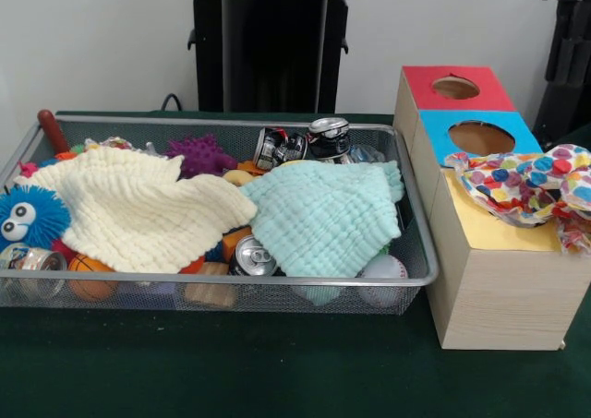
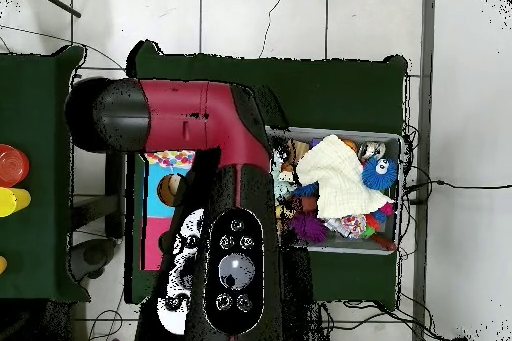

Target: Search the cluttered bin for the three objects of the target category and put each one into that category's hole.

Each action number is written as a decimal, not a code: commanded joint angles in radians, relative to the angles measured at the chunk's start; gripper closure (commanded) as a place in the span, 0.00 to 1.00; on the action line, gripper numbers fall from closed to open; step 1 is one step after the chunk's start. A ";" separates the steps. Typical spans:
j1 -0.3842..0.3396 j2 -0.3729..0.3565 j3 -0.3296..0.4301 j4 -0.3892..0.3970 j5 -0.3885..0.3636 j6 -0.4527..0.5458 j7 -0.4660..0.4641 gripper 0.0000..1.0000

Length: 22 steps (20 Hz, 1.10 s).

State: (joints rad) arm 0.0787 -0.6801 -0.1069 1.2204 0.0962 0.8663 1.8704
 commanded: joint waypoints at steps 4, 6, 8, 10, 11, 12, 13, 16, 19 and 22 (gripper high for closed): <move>-0.043 0.075 0.103 0.129 -0.008 0.082 0.011 1.00; -0.045 0.083 0.105 0.128 -0.009 0.070 0.012 1.00; -0.047 0.087 0.106 0.137 -0.010 0.052 0.015 1.00; -0.052 0.104 0.110 0.124 -0.010 0.047 0.018 1.00; -0.054 0.113 0.112 0.116 -0.010 0.044 0.020 1.00; -0.055 0.112 0.114 0.119 -0.009 0.041 0.022 1.00; -0.056 0.112 0.116 0.122 -0.008 0.038 0.023 1.00; -0.057 0.105 0.120 0.137 -0.009 0.020 0.026 1.00; -0.056 0.105 0.121 0.143 -0.012 -0.003 0.034 1.00; -0.056 0.122 0.127 0.138 -0.013 -0.033 0.044 1.00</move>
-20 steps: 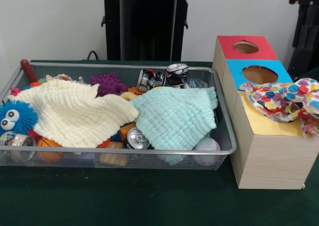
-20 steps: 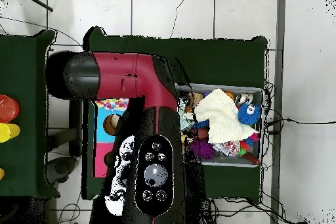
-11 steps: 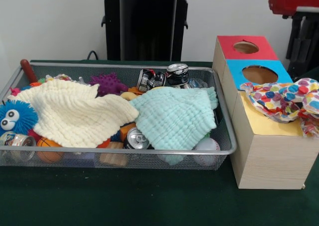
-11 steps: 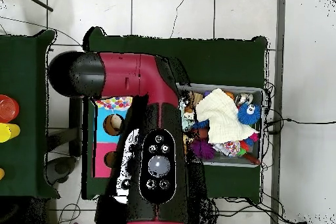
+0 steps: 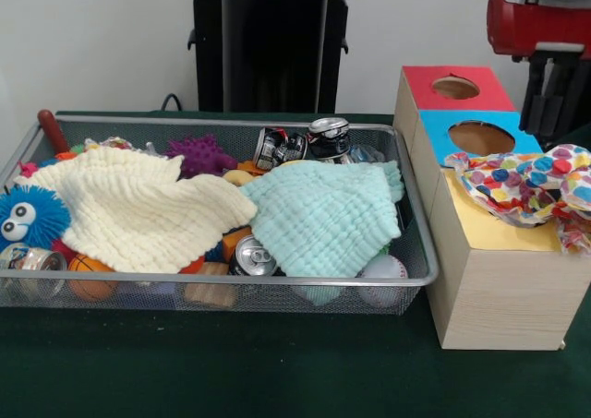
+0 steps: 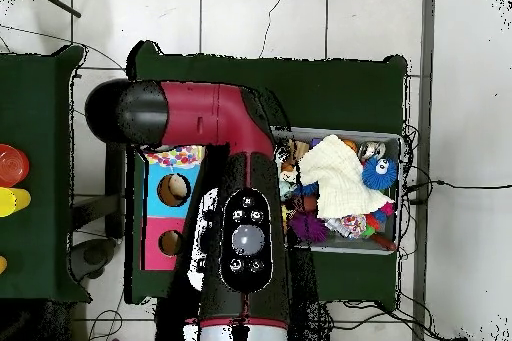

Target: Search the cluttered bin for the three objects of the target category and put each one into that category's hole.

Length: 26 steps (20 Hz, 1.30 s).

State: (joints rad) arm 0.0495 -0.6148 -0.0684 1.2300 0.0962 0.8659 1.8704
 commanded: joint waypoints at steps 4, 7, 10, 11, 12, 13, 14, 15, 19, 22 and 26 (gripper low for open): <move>-0.035 0.066 0.105 0.137 -0.012 -0.076 0.040 1.00; -0.041 0.069 0.112 0.142 -0.014 -0.110 0.038 1.00; -0.043 0.069 0.116 0.149 -0.017 -0.129 0.038 1.00; -0.044 0.070 0.116 0.151 -0.018 -0.134 0.038 1.00; -0.044 0.073 0.115 0.148 -0.019 -0.136 0.038 1.00; -0.043 0.071 0.114 0.153 -0.021 -0.141 0.040 1.00; -0.044 0.072 0.115 0.152 -0.020 -0.138 0.038 1.00; -0.044 0.067 0.115 0.160 -0.020 -0.144 0.038 1.00; -0.048 0.077 0.118 0.154 -0.018 -0.142 0.036 1.00; -0.050 0.092 0.121 0.137 -0.016 -0.131 0.037 1.00; -0.054 0.105 0.129 0.121 -0.009 -0.112 0.039 1.00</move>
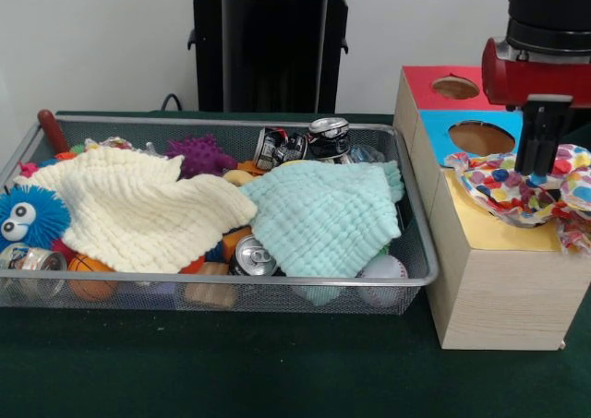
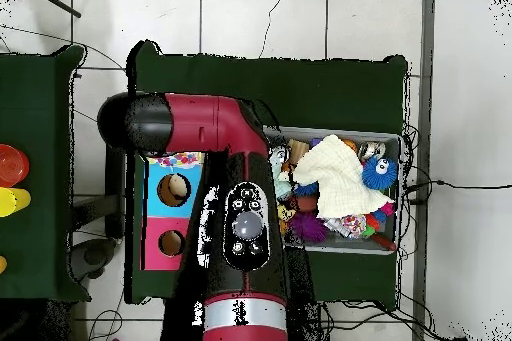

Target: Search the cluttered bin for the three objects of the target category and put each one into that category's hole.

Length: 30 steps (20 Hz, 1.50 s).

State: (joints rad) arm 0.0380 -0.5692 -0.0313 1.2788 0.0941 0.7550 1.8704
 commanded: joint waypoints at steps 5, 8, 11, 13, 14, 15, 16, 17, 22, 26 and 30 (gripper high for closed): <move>-0.062 0.053 0.130 0.089 0.026 0.037 0.033 1.00; -0.067 0.047 0.152 0.094 0.035 0.045 0.030 1.00; -0.069 0.047 0.162 0.096 0.030 0.039 0.031 1.00; -0.069 0.056 0.164 0.086 0.026 0.037 0.037 1.00; -0.069 0.064 0.165 0.075 0.025 0.045 0.042 1.00; -0.068 0.071 0.165 0.063 0.024 0.052 0.046 1.00; -0.066 0.078 0.165 0.053 0.023 0.052 0.053 1.00; -0.065 0.085 0.167 0.037 0.024 0.069 0.058 1.00; -0.062 0.085 0.171 0.029 0.033 0.141 0.064 1.00; -0.061 0.068 0.167 0.052 0.038 0.166 0.066 1.00; -0.060 0.063 0.162 0.064 0.037 0.189 0.069 1.00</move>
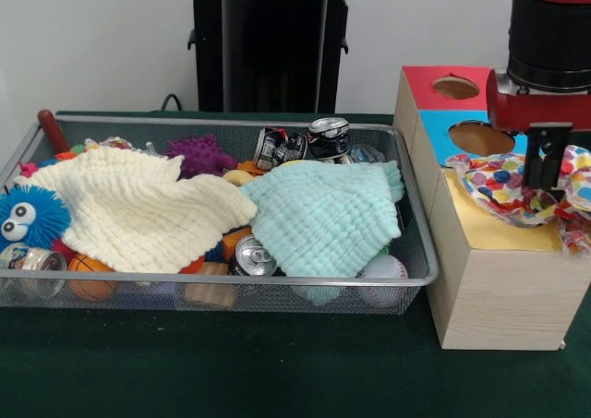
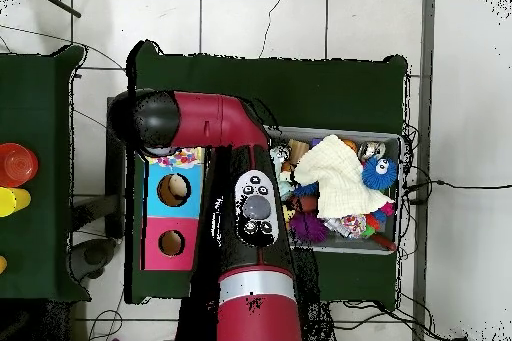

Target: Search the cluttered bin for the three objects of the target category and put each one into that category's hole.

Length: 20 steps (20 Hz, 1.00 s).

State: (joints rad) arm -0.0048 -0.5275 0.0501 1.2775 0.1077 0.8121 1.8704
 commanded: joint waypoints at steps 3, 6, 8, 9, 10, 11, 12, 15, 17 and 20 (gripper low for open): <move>-0.023 0.034 0.084 0.079 0.022 0.180 0.059 1.00; -0.024 0.046 0.078 0.115 0.007 0.153 0.048 1.00; -0.019 0.066 0.068 0.117 -0.011 0.097 0.050 1.00; -0.015 0.076 0.063 0.117 -0.021 0.066 0.054 1.00; -0.012 0.085 0.057 0.117 -0.030 0.035 0.057 1.00; -0.009 0.095 0.053 0.112 -0.038 0.000 0.062 1.00; -0.007 0.109 0.050 0.104 -0.046 -0.024 0.065 1.00; -0.003 0.141 0.040 0.078 -0.055 -0.061 0.078 1.00; 0.009 0.159 0.025 0.071 -0.073 -0.158 0.103 1.00; 0.024 0.179 0.006 0.069 -0.102 -0.246 0.114 1.00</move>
State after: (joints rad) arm 0.0052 -0.4415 0.0441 1.2816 0.0785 0.7299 1.8704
